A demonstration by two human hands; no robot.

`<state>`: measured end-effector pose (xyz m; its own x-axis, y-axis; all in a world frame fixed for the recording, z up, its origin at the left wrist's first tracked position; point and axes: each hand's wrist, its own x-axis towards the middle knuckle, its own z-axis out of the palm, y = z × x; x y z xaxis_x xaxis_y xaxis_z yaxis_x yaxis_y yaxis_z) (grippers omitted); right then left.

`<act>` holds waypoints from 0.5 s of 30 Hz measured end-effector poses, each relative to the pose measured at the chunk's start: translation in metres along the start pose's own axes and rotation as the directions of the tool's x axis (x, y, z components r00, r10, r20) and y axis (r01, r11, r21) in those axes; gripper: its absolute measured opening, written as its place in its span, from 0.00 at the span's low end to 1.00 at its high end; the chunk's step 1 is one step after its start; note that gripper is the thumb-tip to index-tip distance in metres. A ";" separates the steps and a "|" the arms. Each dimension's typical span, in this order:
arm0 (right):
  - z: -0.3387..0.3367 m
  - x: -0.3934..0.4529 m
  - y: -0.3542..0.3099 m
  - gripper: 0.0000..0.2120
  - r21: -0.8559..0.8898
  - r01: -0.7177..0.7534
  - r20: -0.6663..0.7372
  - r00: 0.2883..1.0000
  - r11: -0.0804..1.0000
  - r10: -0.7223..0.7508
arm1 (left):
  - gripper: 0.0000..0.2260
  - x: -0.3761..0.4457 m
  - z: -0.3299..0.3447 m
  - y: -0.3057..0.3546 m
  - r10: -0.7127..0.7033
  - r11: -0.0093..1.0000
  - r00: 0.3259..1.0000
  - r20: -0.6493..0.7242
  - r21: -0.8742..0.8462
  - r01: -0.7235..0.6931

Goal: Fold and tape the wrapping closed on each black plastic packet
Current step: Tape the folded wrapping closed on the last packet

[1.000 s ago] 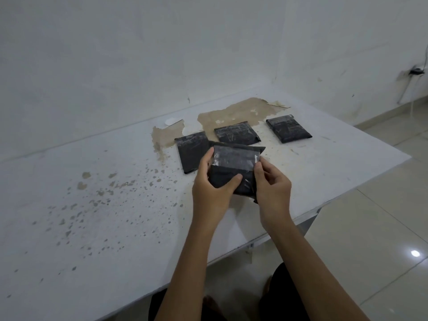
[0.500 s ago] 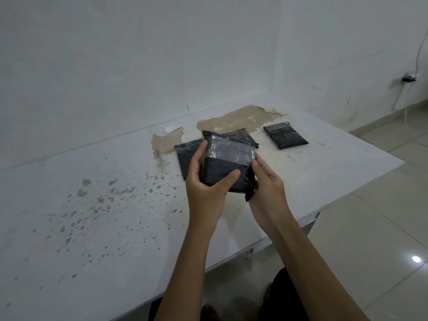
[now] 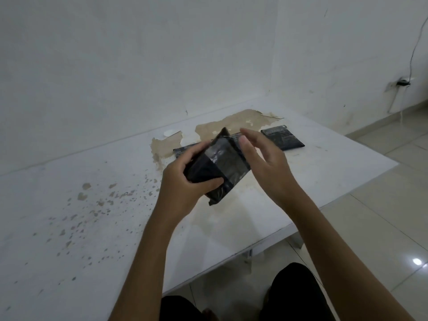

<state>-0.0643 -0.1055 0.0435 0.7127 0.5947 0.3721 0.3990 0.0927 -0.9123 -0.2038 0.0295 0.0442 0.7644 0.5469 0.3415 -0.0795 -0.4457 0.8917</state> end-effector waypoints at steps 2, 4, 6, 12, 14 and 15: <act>0.009 0.002 -0.004 0.19 0.148 -0.028 0.082 0.997 0.989 0.016 | 0.30 0.007 -0.001 0.007 0.071 0.992 0.997 0.019 0.104 -0.073; 0.018 0.003 -0.001 0.17 0.241 -0.073 0.053 0.997 0.968 0.062 | 0.26 0.011 0.002 0.008 0.150 0.963 0.989 0.000 0.226 -0.146; 0.026 0.002 0.006 0.16 0.299 -0.125 0.001 0.991 0.946 0.130 | 0.25 0.014 0.007 0.001 0.203 0.933 0.978 -0.043 0.313 -0.180; 0.038 -0.003 0.025 0.13 0.429 -0.321 -0.044 0.926 0.844 0.375 | 0.20 0.005 0.029 -0.020 0.043 0.988 0.986 -0.163 0.151 -0.018; 0.041 -0.007 0.028 0.13 0.426 -0.333 -0.048 0.920 0.841 0.389 | 0.14 0.004 0.039 -0.022 -0.024 0.994 0.966 -0.257 0.094 0.049; 0.042 -0.008 0.028 0.13 0.421 -0.329 -0.053 0.921 0.845 0.385 | 0.14 0.004 0.043 -0.023 -0.032 0.992 0.948 -0.316 0.102 0.067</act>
<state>-0.0832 -0.0738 0.0078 0.8411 0.5409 0.0008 -0.1401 0.2193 -0.9655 -0.1710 0.0113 0.0121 0.5254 0.7566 0.3893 0.0380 -0.4779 0.8776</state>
